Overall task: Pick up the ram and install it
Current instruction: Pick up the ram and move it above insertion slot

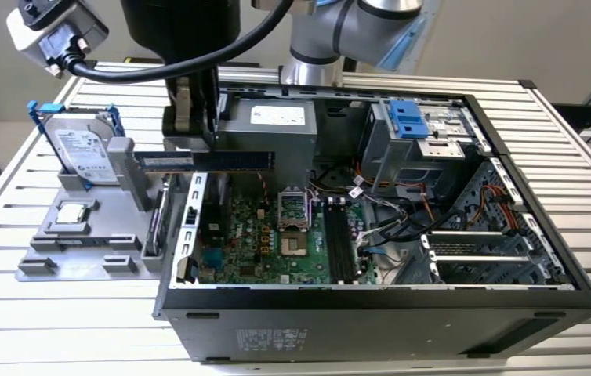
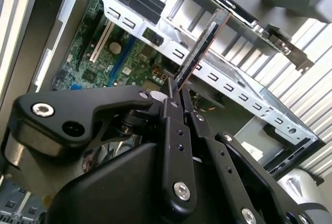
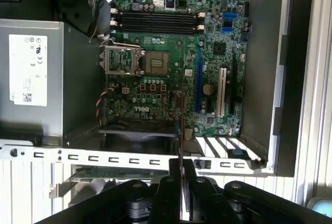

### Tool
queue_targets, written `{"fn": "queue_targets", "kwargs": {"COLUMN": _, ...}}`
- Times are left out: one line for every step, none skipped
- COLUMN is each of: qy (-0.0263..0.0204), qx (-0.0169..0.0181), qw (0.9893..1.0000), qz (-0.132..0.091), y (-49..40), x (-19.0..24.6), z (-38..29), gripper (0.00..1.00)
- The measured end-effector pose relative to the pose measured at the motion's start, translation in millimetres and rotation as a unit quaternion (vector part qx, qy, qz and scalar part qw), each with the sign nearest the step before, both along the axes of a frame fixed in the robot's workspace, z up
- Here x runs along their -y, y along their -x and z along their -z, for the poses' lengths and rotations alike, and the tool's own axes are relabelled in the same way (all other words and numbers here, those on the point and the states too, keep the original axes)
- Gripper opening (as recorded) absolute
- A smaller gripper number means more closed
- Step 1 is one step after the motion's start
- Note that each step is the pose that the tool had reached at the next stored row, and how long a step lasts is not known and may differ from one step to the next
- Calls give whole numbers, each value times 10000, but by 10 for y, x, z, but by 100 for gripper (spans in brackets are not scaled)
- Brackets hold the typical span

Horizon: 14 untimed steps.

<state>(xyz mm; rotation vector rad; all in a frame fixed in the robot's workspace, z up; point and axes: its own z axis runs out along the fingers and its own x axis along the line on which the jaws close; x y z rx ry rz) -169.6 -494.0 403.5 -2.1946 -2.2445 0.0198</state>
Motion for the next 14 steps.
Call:
{"fn": "queue_targets", "kwargs": {"qy": 0, "qx": 0, "qw": 10000, "qz": 0, "y": -17, "x": 0, "z": 0, "gripper": 0}}
{"fn": "queue_targets", "kwargs": {"qy": 0, "qx": 0, "qw": 10000, "qz": 0, "y": -32, "x": 0, "z": 0, "gripper": 0}}
{"fn": "queue_targets", "kwargs": {"qy": 0, "qx": 0, "qw": 10000, "qz": 0, "y": -47, "x": 0, "z": 0, "gripper": 0}}
{"fn": "queue_targets", "kwargs": {"qy": 0, "qx": 0, "qw": 10000, "qz": 0, "y": -64, "x": 0, "z": 0, "gripper": 0}}
{"fn": "queue_targets", "kwargs": {"qy": 0, "qx": 0, "qw": 10000, "qz": 0, "y": -81, "x": 0, "z": 0, "gripper": 0}}
{"fn": "queue_targets", "kwargs": {"qy": 0, "qx": 0, "qw": 10000, "qz": 0, "y": -97, "x": 0, "z": 0, "gripper": 0}}
{"fn": "queue_targets", "kwargs": {"qy": 0, "qx": 0, "qw": 10000, "qz": 0, "y": -113, "x": 0, "z": 0, "gripper": 0}}
{"fn": "queue_targets", "kwargs": {"qy": 0, "qx": 0, "qw": 10000, "qz": 0, "y": -130, "x": 0, "z": 0, "gripper": 0}}
{"fn": "queue_targets", "kwargs": {"qy": 0, "qx": 0, "qw": 10000, "qz": 0, "y": -145, "x": 0, "z": 0, "gripper": 0}}
{"fn": "queue_targets", "kwargs": {"qy": 0, "qx": 0, "qw": 10000, "qz": 0, "y": -162, "x": 0, "z": 0, "gripper": 0}}
{"fn": "queue_targets", "kwargs": {"qy": 0, "qx": 0, "qw": 10000, "qz": 0, "y": -178, "x": 0, "z": 0, "gripper": 0}}
{"fn": "queue_targets", "kwargs": {"qy": 0, "qx": 0, "qw": 10000, "qz": 0, "y": -194, "x": 0, "z": 0, "gripper": 0}}
{"fn": "queue_targets", "kwargs": {"qy": 0, "qx": 0, "qw": 10000, "qz": 0, "y": -210, "x": 0, "z": 0, "gripper": 0}}
{"fn": "queue_targets", "kwargs": {"qy": 0, "qx": 0, "qw": 10000, "qz": 0, "y": -226, "x": 0, "z": 0, "gripper": 0}}
